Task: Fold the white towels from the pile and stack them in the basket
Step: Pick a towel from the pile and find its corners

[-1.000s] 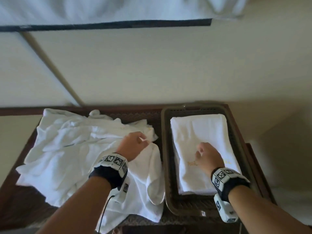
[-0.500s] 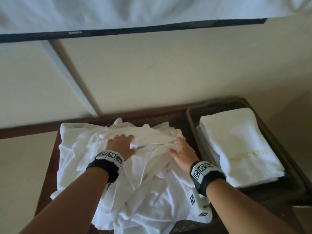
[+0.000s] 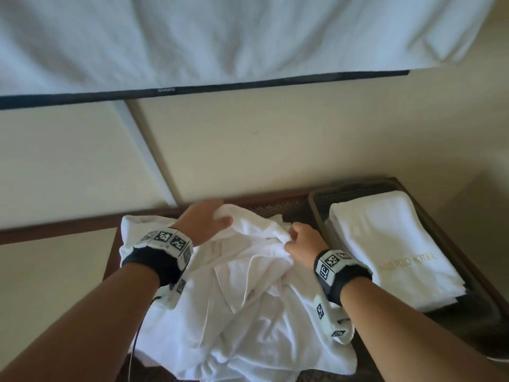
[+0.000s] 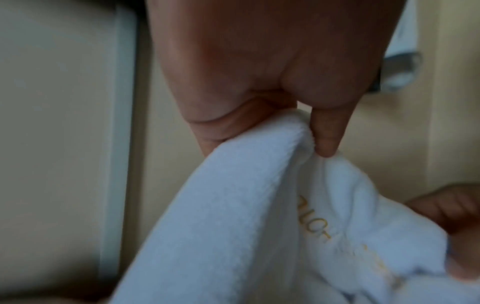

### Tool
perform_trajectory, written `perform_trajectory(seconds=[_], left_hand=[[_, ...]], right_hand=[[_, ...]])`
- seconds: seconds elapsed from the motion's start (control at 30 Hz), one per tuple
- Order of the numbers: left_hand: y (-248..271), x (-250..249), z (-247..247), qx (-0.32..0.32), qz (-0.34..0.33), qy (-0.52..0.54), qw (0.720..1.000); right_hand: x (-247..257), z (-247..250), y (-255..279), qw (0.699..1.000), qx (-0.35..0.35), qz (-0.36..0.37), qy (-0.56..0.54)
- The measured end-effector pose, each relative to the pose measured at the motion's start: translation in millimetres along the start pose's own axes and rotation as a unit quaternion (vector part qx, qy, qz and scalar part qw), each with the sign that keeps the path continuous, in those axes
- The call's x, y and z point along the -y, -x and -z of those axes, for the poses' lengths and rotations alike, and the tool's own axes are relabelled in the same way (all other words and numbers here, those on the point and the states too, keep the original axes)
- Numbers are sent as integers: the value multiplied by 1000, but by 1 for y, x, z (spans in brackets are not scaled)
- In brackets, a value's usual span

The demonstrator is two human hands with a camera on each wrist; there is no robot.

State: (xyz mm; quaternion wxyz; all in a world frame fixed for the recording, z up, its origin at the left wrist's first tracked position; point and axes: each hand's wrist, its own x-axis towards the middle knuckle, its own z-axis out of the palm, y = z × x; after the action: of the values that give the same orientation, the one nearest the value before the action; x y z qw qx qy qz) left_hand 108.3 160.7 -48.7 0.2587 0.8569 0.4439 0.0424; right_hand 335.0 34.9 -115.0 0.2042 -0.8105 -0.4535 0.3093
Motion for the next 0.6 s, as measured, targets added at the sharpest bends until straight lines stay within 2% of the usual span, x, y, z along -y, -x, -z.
perform_trajectory(seconds=[0.17, 0.3, 0.43, 0.6], left_hand=[[58, -55, 100, -133, -38, 8, 990], [117, -92, 160, -234, -28, -27, 971], [182, -110, 202, -312, -5, -67, 948], [252, -120, 233, -364, 18, -92, 926]], right_hand=[[54, 55, 31, 990, -91, 87, -70], [99, 101, 67, 973, -119, 189, -51], [134, 140, 105, 955, -133, 265, 18], [170, 164, 155, 932, -172, 318, 17]])
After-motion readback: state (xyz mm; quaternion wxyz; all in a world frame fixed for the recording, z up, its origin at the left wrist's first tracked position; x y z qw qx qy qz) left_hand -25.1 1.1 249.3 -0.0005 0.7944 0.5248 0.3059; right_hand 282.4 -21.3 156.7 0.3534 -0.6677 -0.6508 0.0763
